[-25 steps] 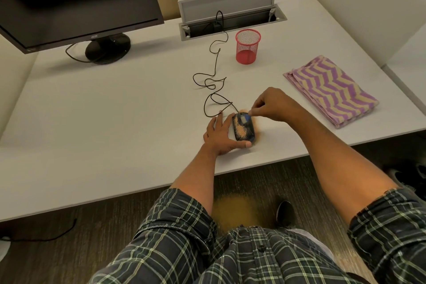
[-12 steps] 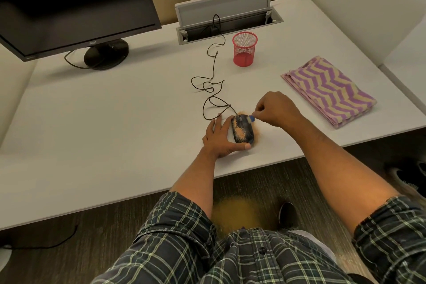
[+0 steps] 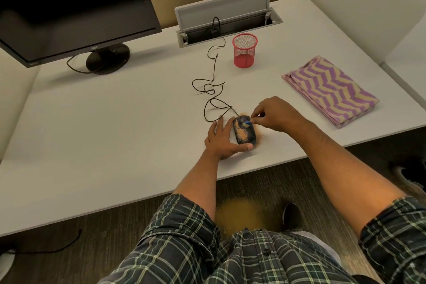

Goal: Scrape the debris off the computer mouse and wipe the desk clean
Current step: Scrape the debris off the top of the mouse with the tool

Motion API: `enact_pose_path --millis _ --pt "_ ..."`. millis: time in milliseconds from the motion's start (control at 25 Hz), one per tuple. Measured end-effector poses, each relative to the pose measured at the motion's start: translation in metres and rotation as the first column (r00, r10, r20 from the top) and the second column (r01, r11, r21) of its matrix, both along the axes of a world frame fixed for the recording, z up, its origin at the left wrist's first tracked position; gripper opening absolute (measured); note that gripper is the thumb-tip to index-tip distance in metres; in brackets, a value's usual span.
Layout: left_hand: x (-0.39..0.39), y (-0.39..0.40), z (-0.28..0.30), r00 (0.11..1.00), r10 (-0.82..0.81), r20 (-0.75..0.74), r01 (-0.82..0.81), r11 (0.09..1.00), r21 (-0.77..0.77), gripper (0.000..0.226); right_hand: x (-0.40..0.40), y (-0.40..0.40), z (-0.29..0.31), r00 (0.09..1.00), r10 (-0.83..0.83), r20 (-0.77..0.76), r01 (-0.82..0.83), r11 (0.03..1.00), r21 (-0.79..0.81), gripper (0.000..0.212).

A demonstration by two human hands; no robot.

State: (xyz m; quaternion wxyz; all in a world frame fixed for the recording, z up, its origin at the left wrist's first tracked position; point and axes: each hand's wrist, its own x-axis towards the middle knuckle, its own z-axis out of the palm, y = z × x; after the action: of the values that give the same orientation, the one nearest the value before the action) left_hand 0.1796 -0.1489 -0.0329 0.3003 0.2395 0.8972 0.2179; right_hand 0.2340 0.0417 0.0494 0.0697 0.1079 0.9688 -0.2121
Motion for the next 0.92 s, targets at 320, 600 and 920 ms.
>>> enact_pose_path --millis 320,600,920 --pt "-0.0014 0.0002 -0.0008 1.000 -0.002 0.018 0.002 1.000 -0.003 0.120 -0.0016 0.0029 0.0041 0.997 0.052 0.065 -0.055 0.997 0.046 0.024" --pt "-0.0003 -0.0002 0.0007 1.000 0.008 0.017 -0.009 1.000 0.013 0.118 -0.0020 0.0031 -0.0012 0.997 0.046 0.059 -0.049 0.998 0.051 0.021" --pt "-0.0008 0.0003 0.0007 1.000 0.003 0.019 -0.003 1.000 0.006 0.118 -0.0058 -0.0009 0.0035 0.997 0.046 0.060 -0.052 0.995 0.086 0.022"
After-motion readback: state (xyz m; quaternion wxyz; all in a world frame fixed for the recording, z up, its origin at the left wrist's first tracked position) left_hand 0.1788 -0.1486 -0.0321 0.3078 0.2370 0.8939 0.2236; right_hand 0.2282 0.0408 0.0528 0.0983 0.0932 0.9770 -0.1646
